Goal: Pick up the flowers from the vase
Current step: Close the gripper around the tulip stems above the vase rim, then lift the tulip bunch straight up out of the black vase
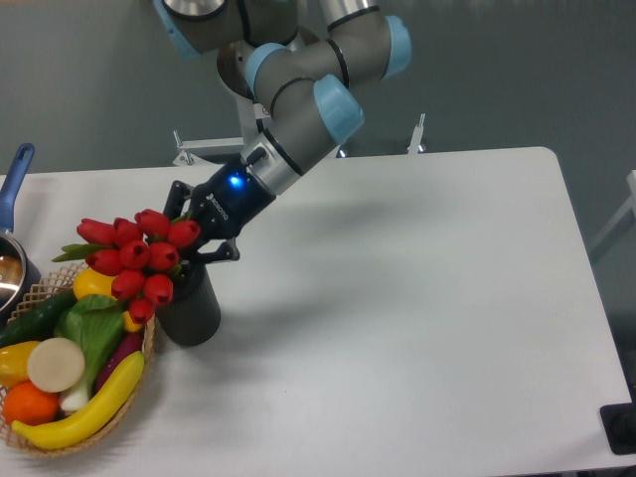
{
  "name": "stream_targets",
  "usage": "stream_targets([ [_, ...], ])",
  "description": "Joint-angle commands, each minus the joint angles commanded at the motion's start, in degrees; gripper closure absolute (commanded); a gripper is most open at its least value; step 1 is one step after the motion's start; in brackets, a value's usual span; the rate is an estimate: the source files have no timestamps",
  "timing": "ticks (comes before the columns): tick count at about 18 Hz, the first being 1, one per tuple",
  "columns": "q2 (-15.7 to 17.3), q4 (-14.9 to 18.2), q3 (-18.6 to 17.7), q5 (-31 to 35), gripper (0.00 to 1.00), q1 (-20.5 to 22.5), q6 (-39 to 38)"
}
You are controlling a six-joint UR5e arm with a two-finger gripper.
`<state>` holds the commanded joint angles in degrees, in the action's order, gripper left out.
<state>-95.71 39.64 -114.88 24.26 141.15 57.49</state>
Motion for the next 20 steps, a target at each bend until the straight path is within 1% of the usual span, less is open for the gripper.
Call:
stream_targets([
  [3,1.40,0.00,1.59,-2.01,1.00,0.26,-3.78],
  [6,2.72,0.09,3.17,-2.29,1.00,1.05,-6.68],
  [11,5.01,0.09,5.89,-4.92,1.00,3.86,-10.82],
  [16,7.38,0.18,8.44,-4.84,1.00,7.99,-11.09],
  [20,8.70,0.26,10.64,-4.13,1.00,12.99,-10.21],
])
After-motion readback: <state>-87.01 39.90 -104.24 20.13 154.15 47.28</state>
